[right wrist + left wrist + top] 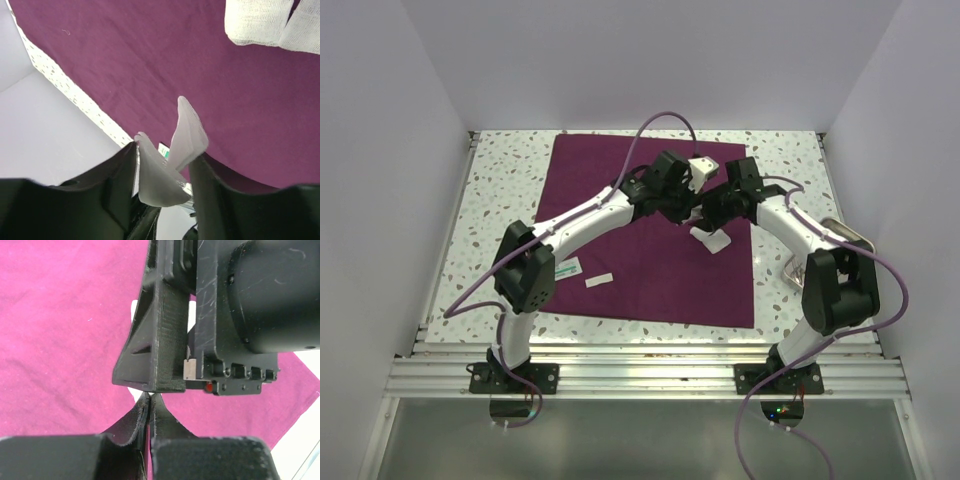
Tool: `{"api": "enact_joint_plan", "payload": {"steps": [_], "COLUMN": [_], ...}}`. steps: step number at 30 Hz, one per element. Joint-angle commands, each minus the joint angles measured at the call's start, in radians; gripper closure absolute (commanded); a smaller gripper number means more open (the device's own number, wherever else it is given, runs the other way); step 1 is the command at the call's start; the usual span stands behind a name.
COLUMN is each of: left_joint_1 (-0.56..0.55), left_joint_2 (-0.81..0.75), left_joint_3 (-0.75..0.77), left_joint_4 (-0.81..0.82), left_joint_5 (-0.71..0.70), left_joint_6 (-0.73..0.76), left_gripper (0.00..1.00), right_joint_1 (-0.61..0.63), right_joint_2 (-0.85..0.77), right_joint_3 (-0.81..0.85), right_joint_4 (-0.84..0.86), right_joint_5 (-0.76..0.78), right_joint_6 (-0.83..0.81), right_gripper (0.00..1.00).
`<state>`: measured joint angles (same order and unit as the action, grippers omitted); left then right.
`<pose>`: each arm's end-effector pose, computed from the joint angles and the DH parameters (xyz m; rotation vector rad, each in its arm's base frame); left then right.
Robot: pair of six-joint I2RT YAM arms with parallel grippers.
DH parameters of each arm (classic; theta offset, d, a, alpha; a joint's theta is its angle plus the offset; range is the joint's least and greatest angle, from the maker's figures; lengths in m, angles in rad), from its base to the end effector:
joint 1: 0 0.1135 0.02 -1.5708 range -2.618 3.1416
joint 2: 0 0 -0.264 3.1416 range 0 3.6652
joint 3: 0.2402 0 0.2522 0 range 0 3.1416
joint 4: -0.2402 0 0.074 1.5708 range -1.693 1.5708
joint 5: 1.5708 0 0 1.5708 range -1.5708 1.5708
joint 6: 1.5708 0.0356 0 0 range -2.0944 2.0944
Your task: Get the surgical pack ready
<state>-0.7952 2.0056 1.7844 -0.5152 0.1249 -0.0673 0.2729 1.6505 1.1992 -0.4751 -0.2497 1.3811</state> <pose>0.3219 -0.3347 0.2843 0.9054 2.1922 -0.5739 0.3374 0.1036 0.2371 1.3446 2.3914 0.9063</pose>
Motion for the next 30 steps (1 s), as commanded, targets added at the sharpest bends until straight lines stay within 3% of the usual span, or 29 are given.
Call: {"api": "enact_joint_plan", "payload": {"steps": [1,4,6,7,8,11,14,20,25,30], "left_joint_1": [-0.004,-0.004,-0.004,-0.004,-0.001,0.008,0.046,0.161,0.228,0.246], "left_joint_2": [-0.051,-0.051,-0.054,-0.054,-0.060,-0.100,-0.175,-0.333,-0.444,-0.465], "left_joint_3": [-0.011,-0.014,-0.017,-0.022,-0.025,-0.063,-0.146,-0.311,-0.448,-0.572], "left_joint_4": [0.037,0.037,0.034,0.032,0.032,0.053,0.098,0.115,0.162,0.222], "left_joint_5": [0.024,0.036,0.042,0.045,0.048,0.062,0.064,0.070,0.101,0.175], "left_joint_6": [0.007,0.009,0.009,0.009,0.009,0.001,-0.011,-0.051,-0.065,-0.092], "left_gripper": [1.00,1.00,1.00,0.96,0.83,0.64,0.53,0.49,0.49,0.49], "right_joint_1": [0.008,0.009,0.009,0.011,0.009,0.011,0.009,-0.067,-0.270,-0.556], "right_joint_2": [0.005,0.011,0.011,0.009,0.009,0.009,0.012,-0.040,-0.136,-0.213], "right_joint_3": [0.020,0.022,0.019,0.011,0.008,0.010,0.008,0.019,-0.068,-0.096], "right_joint_4": [0.036,0.047,0.053,0.058,0.061,0.046,0.020,-0.072,-0.137,-0.264], "right_joint_5": [0.030,0.029,0.033,0.033,0.036,0.040,0.026,0.020,-0.089,-0.123], "right_joint_6": [0.030,0.033,0.035,0.035,0.035,0.013,-0.016,-0.259,-0.562,-0.867], "right_gripper": [0.53,0.63,0.79,0.85,0.99,1.00,1.00,1.00,1.00,1.00]}}
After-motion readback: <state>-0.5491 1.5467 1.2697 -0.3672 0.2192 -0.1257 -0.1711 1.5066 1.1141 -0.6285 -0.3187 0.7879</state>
